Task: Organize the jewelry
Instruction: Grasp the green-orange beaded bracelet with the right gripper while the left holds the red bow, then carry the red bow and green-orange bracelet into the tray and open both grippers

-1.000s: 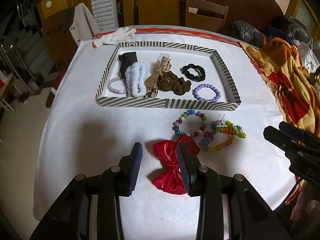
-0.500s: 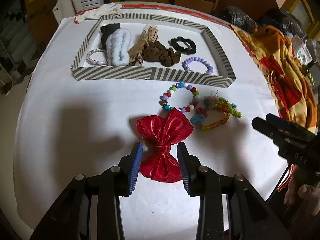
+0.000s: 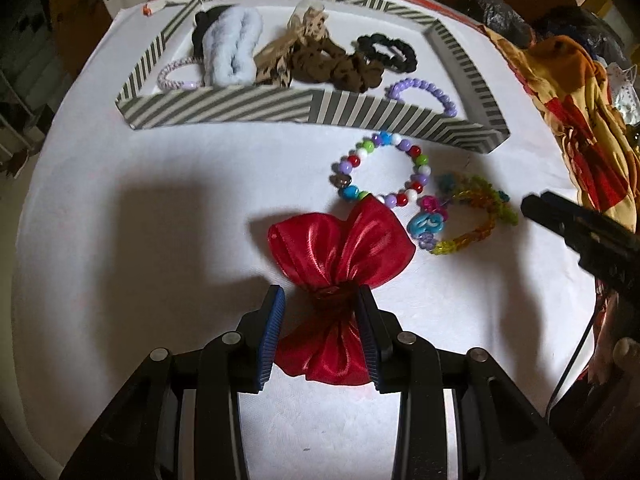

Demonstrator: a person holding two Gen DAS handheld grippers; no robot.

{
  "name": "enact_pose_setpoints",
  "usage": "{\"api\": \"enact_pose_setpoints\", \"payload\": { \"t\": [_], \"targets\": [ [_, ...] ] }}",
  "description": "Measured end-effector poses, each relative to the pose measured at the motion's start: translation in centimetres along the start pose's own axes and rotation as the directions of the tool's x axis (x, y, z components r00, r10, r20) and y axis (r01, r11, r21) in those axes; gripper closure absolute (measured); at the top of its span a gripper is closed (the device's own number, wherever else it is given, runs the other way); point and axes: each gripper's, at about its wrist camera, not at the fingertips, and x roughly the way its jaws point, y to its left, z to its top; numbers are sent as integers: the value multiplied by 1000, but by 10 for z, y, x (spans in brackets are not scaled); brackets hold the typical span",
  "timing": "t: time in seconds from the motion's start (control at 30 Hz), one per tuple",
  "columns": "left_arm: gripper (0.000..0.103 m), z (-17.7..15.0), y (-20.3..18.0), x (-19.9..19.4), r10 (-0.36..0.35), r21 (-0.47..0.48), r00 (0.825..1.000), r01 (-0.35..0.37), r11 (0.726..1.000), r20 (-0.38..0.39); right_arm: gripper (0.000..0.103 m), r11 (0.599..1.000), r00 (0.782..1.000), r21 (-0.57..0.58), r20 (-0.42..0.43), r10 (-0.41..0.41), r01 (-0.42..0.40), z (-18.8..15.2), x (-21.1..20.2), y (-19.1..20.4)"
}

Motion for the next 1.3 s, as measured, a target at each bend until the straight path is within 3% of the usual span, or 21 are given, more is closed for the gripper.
{"api": "enact_pose_setpoints", "payload": {
  "t": [0.07,0.43,0.5,0.53,0.57,0.6,0.7,0.8,1.03,1.23,1.3],
  "targets": [
    [76,0,3,3,-6,-17,1000,6,1000,-9,52,1000,1000,-25,-6,6,-7,7,7,3],
    [76,0,-4,5,64,33,998,-64,997,-2,54,988,994,-150,-107,16,-32,24,45,13],
    [76,0,-5,5,64,41,998,-64,997,4,76,987,994,-157,-111,16,-33,23,49,15],
    [78,-1,-3,4,63,40,998,-63,997,7,76,987,993,-160,-119,6,-25,23,51,16],
    [90,0,-2,4,64,38,998,-64,997,9,77,988,993,-153,-115,18,-35,23,50,16],
    [95,0,2,3,61,29,998,-61,998,6,78,989,992,-140,-123,39,-56,22,51,14],
    [96,4,8,2,12,-14,1000,-12,1000,-1,78,991,991,-101,-110,71,-82,20,42,10],
    [96,8,14,-10,11,-22,999,-10,1000,34,78,988,986,-19,-66,153,-155,21,18,0],
    [96,18,15,-28,-6,-6,996,7,1000,88,78,976,976,33,10,217,-217,26,-21,-10],
    [96,17,7,-23,-15,11,997,14,1000,71,78,974,974,53,-39,221,-219,11,-16,-9],
    [96,15,6,-23,-14,14,998,13,1000,67,77,961,957,79,-98,271,-264,3,-8,-8]
  ]
}}
